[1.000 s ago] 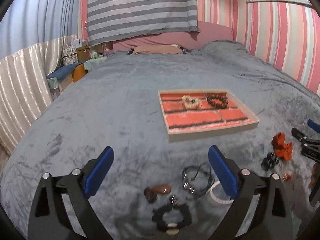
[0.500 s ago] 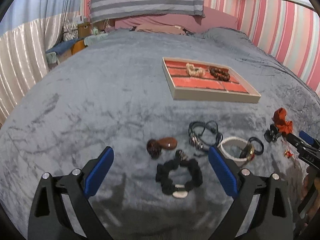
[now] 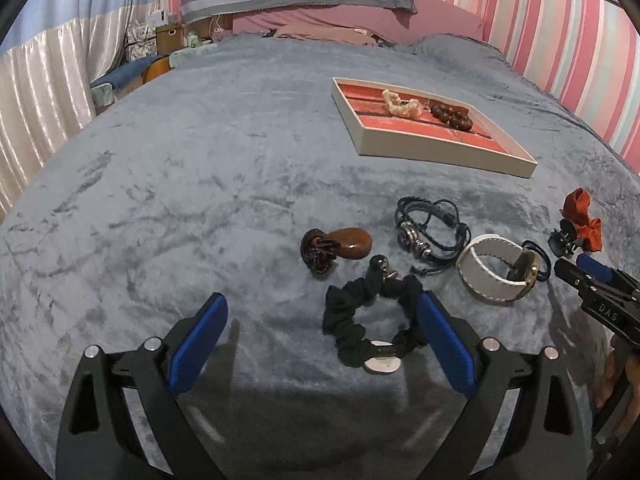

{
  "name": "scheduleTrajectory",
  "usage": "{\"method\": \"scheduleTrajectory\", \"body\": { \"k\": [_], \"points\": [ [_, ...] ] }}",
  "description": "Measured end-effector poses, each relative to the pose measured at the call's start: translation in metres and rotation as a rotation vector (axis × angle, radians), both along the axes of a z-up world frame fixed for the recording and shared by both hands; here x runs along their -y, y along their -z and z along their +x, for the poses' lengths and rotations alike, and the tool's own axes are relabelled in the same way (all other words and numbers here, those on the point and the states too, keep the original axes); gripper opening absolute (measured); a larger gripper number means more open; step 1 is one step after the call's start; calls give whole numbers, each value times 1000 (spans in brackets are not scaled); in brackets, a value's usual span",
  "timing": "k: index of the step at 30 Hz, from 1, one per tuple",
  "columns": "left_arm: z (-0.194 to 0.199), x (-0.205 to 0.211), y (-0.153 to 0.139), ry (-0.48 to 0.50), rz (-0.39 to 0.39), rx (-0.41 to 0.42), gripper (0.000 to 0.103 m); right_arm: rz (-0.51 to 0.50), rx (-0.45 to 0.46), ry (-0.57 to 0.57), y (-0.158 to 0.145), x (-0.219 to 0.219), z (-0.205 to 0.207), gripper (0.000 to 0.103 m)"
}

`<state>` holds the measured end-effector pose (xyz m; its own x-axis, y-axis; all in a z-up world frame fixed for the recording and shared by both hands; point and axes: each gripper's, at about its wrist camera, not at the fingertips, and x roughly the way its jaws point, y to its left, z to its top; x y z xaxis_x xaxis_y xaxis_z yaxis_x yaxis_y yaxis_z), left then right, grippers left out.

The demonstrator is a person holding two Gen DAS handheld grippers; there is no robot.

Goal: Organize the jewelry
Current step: 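Grasp the black scrunchie with the left tool while the right tool grasps the black hair ties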

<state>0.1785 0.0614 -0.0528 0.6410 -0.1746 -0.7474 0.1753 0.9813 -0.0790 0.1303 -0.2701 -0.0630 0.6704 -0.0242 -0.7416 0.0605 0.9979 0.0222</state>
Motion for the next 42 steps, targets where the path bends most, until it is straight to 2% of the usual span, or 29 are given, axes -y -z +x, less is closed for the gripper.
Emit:
{"method": "scheduleTrajectory", "body": {
  "k": [8, 10, 12, 16, 19, 25, 27, 29, 35, 42],
  "points": [
    [4, 7, 10, 23, 25, -20, 92, 7, -40, 2, 11, -2, 14, 58],
    [6, 10, 13, 32, 27, -28, 84, 12, -45, 4, 13, -1, 16, 58],
    [10, 9, 18, 35, 13, -57, 72, 10, -50, 1, 14, -1, 18, 54],
    [15, 2, 21, 21, -17, -75, 67, 10, -56, -12, 16, -3, 21, 46],
    [15, 2, 21, 17, -11, -75, 63, 14, -57, -21, 17, -4, 22, 39],
    [17, 0, 22, 11, -12, -72, 44, 33, -60, -42, 17, -6, 28, 20],
    [17, -1, 22, 7, -17, -71, 32, 37, -57, -54, 17, -8, 30, 12],
    [17, -2, 22, 2, -13, -66, 26, 35, -51, -67, 17, -11, 29, 6],
    [14, -3, 20, 1, -11, -55, 16, 67, -7, -63, 11, -5, 22, 4],
    [7, -1, 10, 9, -16, -25, 14, 48, 85, -77, -10, -4, 11, 4]
  ]
}}
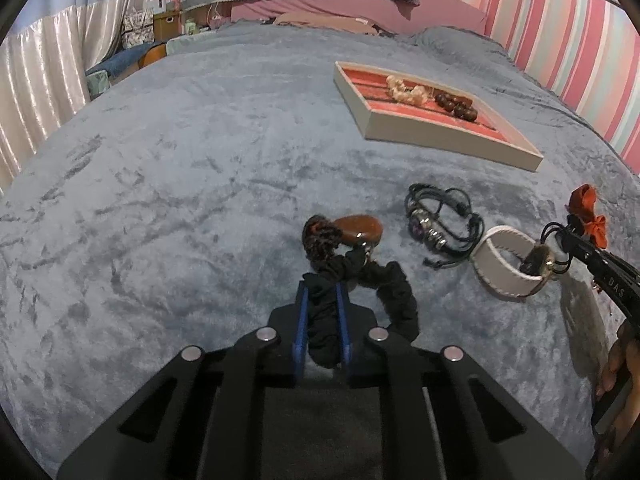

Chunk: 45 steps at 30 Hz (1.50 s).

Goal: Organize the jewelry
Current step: 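Grasp the black scrunchie with the left tool while the right tool grasps the black hair ties, then carry both items into the tray and open both tools there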

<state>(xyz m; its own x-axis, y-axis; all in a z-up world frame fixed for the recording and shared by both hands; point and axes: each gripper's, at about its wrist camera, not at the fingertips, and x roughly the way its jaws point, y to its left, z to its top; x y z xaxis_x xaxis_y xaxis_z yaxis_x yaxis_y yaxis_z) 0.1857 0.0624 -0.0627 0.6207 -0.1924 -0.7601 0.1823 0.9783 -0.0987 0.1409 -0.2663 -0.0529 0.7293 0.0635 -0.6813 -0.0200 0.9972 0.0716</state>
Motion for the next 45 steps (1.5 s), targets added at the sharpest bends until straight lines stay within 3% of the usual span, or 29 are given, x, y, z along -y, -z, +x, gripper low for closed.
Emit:
{"method": "scheduleTrajectory", "body": {
  "k": [16, 23, 30, 36, 45],
  "points": [
    [18, 12, -51, 26, -31, 108, 13, 28, 87, -21, -38, 8, 24, 4],
    [50, 35, -86, 62, -47, 173, 13, 40, 149, -24, -70, 15, 50, 4],
    [105, 72, -110, 100, -63, 191, 13, 50, 196, -12, -103, 32, 103, 4],
    [160, 98, -104, 98, -72, 153, 14, 27, 174, 7, -99, 46, 156, 4],
    [244, 123, -46, 66, -32, 5, 14, 17, 25, 71, -43, 81, 229, 4]
  ]
}}
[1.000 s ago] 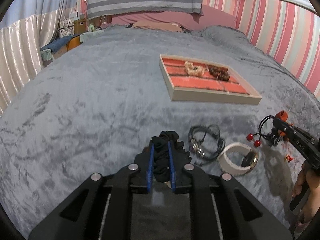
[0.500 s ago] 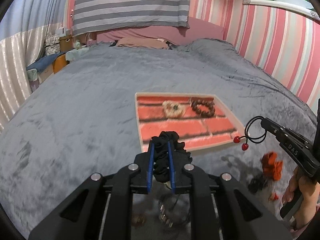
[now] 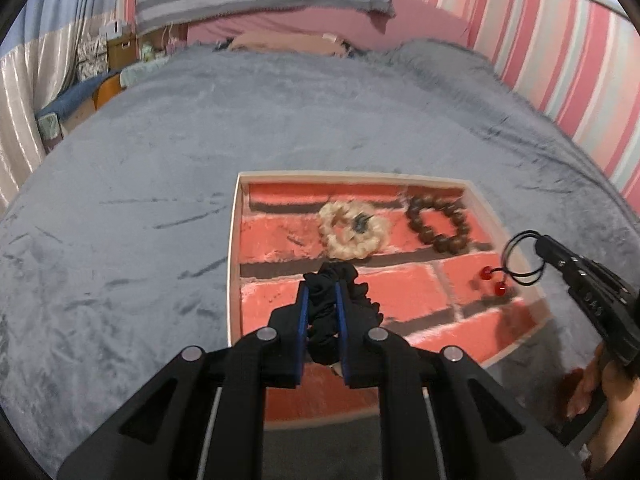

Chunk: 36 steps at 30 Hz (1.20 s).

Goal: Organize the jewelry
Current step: 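Carry both items into the tray and open both tools there, then withdraw both tools from the tray toward the watch and claw clip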

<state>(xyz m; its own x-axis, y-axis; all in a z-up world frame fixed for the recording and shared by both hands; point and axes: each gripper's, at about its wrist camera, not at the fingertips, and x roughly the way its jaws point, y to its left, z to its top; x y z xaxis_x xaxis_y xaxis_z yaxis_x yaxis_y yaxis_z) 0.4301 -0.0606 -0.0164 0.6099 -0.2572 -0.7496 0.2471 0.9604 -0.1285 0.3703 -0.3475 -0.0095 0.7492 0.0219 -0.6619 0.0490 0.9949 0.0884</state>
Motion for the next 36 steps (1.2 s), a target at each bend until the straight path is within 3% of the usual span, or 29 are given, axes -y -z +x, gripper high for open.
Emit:
{"method": "scheduleTrajectory", "body": {
  "k": [4, 12, 25, 28, 30, 33, 36],
  "points": [
    [29, 1, 26, -27, 25, -81, 13, 11, -79, 40, 21, 14, 19, 4],
    [60, 5, 48, -42, 86, -170, 14, -10, -190, 66, 42, 16, 45, 4],
    [77, 11, 54, -47, 131, -166, 15, -70, -266, 58, 62, 11, 67, 5],
    [75, 11, 54, -41, 128, -162, 26, -76, -263, 52, 61, 9, 66, 11],
    [69, 9, 50, -49, 122, -146, 47, -70, -249, 42, 58, 10, 64, 23],
    [61, 6, 42, -43, 104, -125, 51, -67, -216, 30, 48, 9, 56, 41],
    [52, 3, 31, -38, 78, -111, 51, -53, -177, 20, 34, 11, 47, 47]
  ]
}}
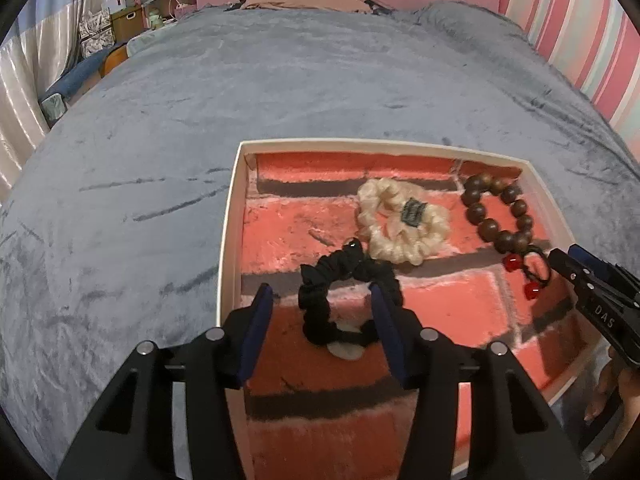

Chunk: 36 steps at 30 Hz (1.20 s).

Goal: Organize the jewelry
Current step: 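Withdraw both tools from the tray toward the watch and claw clip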

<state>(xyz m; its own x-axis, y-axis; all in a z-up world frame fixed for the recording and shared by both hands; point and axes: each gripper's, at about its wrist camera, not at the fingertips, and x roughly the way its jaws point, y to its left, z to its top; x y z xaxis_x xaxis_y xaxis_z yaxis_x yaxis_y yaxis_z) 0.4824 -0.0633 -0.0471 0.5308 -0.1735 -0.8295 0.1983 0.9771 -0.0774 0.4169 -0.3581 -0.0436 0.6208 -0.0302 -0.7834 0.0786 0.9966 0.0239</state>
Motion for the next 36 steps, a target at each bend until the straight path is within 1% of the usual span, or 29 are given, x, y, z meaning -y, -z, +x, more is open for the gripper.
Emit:
{"method": "scheduleTrajectory", "body": {
  "k": [1, 3, 4, 5, 6, 7, 8, 9, 11, 12, 13, 16, 19, 21, 26, 29, 32, 36],
  "points": [
    [-5, -1, -6, -1, -5, 15, 52, 10, 18, -3, -6, 1, -5, 51],
    [-20, -8, -24, -3, -22, 62, 62, 30, 73, -9, -23, 3, -18, 71],
    [-30, -12, -34, -1, -38, 87, 65, 30, 92, -10, -30, 3, -24, 75],
    [-37, -17, -41, -3, -46, 105, 72, 27, 112, -11, -38, 3, -31, 80],
    [-48, -22, -51, -8, -54, 134, 76, 23, 135, -19, -48, 3, -40, 85],
    [-60, -28, -60, -9, -63, 159, 78, 19, 155, -25, -57, 2, -50, 88],
    [-68, -33, -67, -9, -71, 175, 83, 13, 172, -28, -63, 2, -58, 95],
    [-79, -39, -75, -11, -79, 198, 83, 1, 201, -28, -72, 1, -71, 99],
    [-105, -52, -89, -8, -94, 236, 84, -22, 238, -31, -86, -2, -92, 99],
    [-117, -59, -95, -7, -102, 250, 91, -33, 250, -36, -92, -3, -105, 99],
    [-131, -64, -102, -9, -104, 269, 93, -39, 259, -37, -97, -4, -115, 99],
    [-167, -79, -117, -18, -87, 331, 96, -51, 291, -33, -108, -4, -154, 99],
    [-204, -91, -122, -24, -77, 364, 99, -69, 321, -20, -112, -3, -190, 99],
    [-224, -95, -124, -37, -63, 381, 99, -86, 334, -11, -111, -2, -210, 99],
    [-267, -100, -115, -55, -30, 390, 99, -114, 357, 14, -100, 1, -261, 99],
    [-289, -99, -106, -59, -5, 403, 99, -144, 357, 7, -90, 0, -281, 99],
    [-304, -100, -95, -58, -36, 381, 99, -139, 349, 8, -74, 0, -300, 99],
    [-312, -97, -78, -61, -57, 332, 99, -119, 320, 25, -52, 1, -317, 99]
  ]
}}
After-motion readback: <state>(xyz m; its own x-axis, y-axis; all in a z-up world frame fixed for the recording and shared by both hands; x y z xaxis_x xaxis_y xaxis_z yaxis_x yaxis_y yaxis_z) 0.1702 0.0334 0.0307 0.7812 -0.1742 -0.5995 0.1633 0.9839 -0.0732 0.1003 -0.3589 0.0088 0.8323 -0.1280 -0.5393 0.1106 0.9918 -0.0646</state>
